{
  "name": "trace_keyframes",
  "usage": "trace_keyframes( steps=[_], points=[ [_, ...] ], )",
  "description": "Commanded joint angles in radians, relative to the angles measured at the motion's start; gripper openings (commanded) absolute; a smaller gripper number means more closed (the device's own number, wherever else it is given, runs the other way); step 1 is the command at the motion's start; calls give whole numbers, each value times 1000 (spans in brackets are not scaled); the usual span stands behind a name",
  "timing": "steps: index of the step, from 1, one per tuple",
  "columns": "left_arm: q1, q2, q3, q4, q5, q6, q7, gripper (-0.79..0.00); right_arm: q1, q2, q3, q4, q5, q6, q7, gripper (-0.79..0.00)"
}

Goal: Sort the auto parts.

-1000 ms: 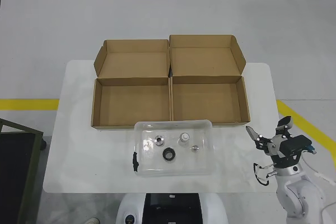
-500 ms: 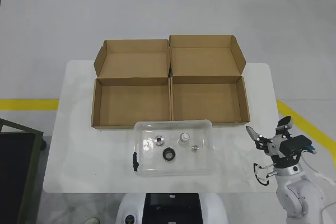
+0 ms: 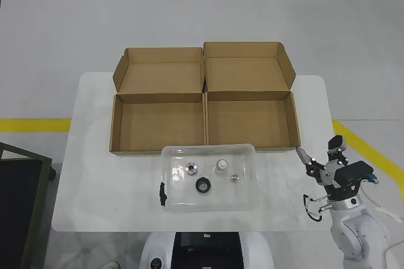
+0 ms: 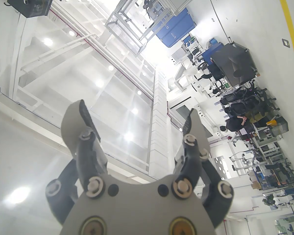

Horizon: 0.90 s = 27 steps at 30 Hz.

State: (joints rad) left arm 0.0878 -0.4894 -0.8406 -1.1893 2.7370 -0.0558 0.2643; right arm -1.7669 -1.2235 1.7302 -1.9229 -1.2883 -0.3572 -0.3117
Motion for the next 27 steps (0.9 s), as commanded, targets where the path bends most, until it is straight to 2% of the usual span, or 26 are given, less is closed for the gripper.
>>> trace_keyframes(
  steps=[1, 7, 8, 16, 27],
  points=[
    [0, 0, 0, 0, 0, 0, 0, -332, 0, 0, 0, 0, 0, 0, 0, 0],
    [0, 0, 0, 0, 0, 0, 0, -332, 0, 0, 0, 0, 0, 0, 0, 0],
    [0, 0, 0, 0, 0, 0, 0, 0, 1, 0, 0, 0, 0, 0, 3, 0],
    [0, 0, 0, 0, 0, 0, 0, 0, 42, 8, -40, -46, -77, -65, 129, 0],
    [0, 0, 0, 0, 0, 0, 0, 0, 114, 17, -161, -66, -131, -213, 262, 0]
  ],
)
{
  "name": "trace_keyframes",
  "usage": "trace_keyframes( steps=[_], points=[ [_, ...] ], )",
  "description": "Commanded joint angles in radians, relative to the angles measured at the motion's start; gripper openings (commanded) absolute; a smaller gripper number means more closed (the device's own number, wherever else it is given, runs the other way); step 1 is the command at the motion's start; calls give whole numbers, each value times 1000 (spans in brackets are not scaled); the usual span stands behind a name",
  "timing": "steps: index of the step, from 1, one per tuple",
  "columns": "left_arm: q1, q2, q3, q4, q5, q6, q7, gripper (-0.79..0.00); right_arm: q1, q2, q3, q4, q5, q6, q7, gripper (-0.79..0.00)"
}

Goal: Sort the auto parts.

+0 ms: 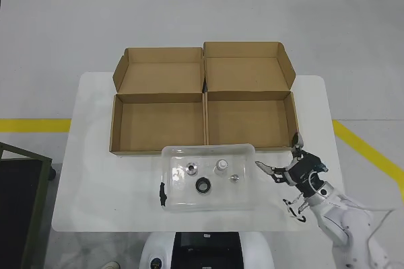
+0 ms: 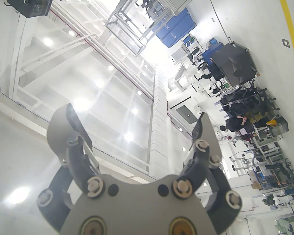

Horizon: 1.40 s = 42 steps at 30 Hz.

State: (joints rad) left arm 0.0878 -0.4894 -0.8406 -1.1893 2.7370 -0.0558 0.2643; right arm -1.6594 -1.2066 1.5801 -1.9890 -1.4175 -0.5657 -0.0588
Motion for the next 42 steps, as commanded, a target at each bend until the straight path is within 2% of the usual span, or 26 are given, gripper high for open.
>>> trace_keyframes(
  steps=[1, 8, 18, 28, 33, 35, 40, 42],
  points=[
    [0, 0, 0, 0, 0, 0, 0, 0, 13, 0, -24, -2, -6, -10, 20, 0],
    [0, 0, 0, 0, 0, 0, 0, 0, 57, 2, -137, -13, -48, -78, 104, 0],
    [0, 0, 0, 0, 0, 0, 0, 0, 106, 2, -253, -20, -70, -102, 218, 0],
    [0, 0, 0, 0, 0, 0, 0, 0, 160, -1, -315, 23, -67, -55, 308, -3],
    [0, 0, 0, 0, 0, 0, 0, 0, 184, -1, -330, 50, -49, -47, 350, -77],
    [0, 0, 0, 0, 0, 0, 0, 0, 194, -1, -338, 62, -47, -44, 360, -139],
    [0, 0, 0, 0, 0, 0, 0, 0, 213, -2, -353, 86, -37, -27, 377, -231],
    [0, 0, 0, 0, 0, 0, 0, 0, 219, -2, -356, 95, -36, -21, 385, -243]
  ],
)
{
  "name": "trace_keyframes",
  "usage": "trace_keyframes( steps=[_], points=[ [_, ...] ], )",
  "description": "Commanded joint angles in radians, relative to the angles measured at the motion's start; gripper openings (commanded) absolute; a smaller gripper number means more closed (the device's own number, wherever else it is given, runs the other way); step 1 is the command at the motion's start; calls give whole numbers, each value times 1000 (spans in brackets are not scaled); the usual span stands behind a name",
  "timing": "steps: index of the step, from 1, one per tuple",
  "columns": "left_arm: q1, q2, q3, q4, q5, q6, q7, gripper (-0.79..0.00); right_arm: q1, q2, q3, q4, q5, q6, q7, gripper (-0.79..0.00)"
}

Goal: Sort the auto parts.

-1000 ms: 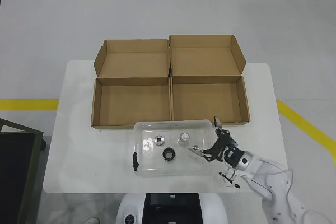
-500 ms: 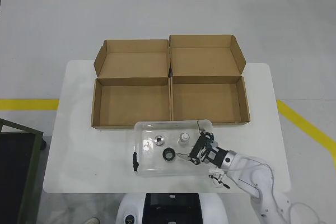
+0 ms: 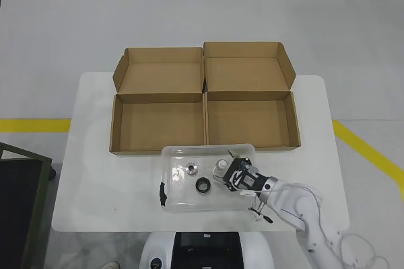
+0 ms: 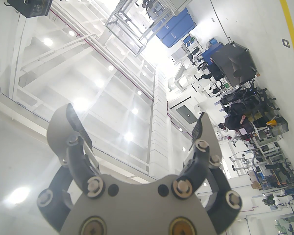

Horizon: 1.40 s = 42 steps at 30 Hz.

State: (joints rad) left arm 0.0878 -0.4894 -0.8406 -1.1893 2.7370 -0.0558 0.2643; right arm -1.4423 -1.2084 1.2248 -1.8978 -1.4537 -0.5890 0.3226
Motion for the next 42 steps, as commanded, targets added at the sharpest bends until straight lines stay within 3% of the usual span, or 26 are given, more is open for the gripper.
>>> trace_keyframes(
  steps=[1, 5, 8, 11, 14, 15, 16, 17, 25, 30, 37, 42],
  points=[
    [0, 0, 0, 0, 0, 0, 0, 0, 5, 0, -3, 8, 1, 4, 7, -252],
    [0, 0, 0, 0, 0, 0, 0, 0, 14, 1, -11, 24, 1, 8, 12, -299],
    [0, 0, 0, 0, 0, 0, 0, 0, 19, 2, -17, 33, 2, 11, 13, -403],
    [0, 0, 0, 0, 0, 0, 0, 0, 24, 3, -21, 39, 2, 12, 17, -440],
    [0, 0, 0, 0, 0, 0, 0, 0, 33, 6, -27, 35, -30, -4, 33, -542],
    [0, 0, 0, 0, 0, 0, 0, 0, 33, 7, -31, 31, -33, -13, 29, -610],
    [0, 0, 0, 0, 0, 0, 0, 0, 32, 7, -32, 28, -24, -19, 22, -742],
    [0, 0, 0, 0, 0, 0, 0, 0, 33, 8, -30, 21, -21, -23, 20, -785],
    [0, 0, 0, 0, 0, 0, 0, 0, -14, 21, 17, -63, 26, -62, -11, -785],
    [0, 0, 0, 0, 0, 0, 0, 0, -63, 28, 63, -119, 84, -58, -93, -785],
    [0, 0, 0, 0, 0, 0, 0, 0, -113, 30, 86, -167, 65, 24, -275, -785],
    [0, 0, 0, 0, 0, 0, 0, 0, -132, 25, 90, -177, 177, 78, -364, -785]
  ],
)
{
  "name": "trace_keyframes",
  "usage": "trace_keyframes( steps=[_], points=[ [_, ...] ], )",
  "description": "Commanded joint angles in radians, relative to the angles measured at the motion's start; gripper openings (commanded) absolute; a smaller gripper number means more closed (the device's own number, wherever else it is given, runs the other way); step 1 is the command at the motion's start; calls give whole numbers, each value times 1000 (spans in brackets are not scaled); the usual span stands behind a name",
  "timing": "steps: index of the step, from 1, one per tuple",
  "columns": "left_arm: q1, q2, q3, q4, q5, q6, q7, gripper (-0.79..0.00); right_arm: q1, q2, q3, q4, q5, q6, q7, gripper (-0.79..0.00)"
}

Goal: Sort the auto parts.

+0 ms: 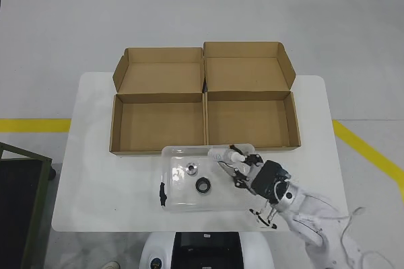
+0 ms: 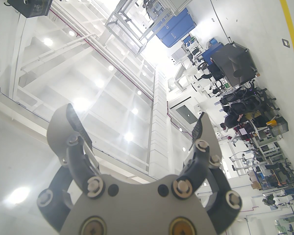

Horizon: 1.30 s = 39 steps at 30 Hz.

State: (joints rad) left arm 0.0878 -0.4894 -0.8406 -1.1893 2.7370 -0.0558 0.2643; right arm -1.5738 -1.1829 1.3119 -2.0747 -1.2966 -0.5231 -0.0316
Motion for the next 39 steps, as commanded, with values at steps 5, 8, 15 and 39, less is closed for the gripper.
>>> trace_keyframes(
  steps=[5, 8, 15, 39],
  points=[
    [0, 0, 0, 0, 0, 0, 0, 0, 1, -10, 8, 36, 162, 91, -66, -785],
    [0, 0, 0, 0, 0, 0, 0, 0, 7, -14, 13, 47, 226, 128, -84, -785],
    [0, 0, 0, 0, 0, 0, 0, 0, -5, -19, 51, 62, 418, 150, -137, -785],
    [0, 0, 0, 0, 0, 0, 0, 0, -31, -23, 176, 69, 540, 134, -193, -785]
  ],
)
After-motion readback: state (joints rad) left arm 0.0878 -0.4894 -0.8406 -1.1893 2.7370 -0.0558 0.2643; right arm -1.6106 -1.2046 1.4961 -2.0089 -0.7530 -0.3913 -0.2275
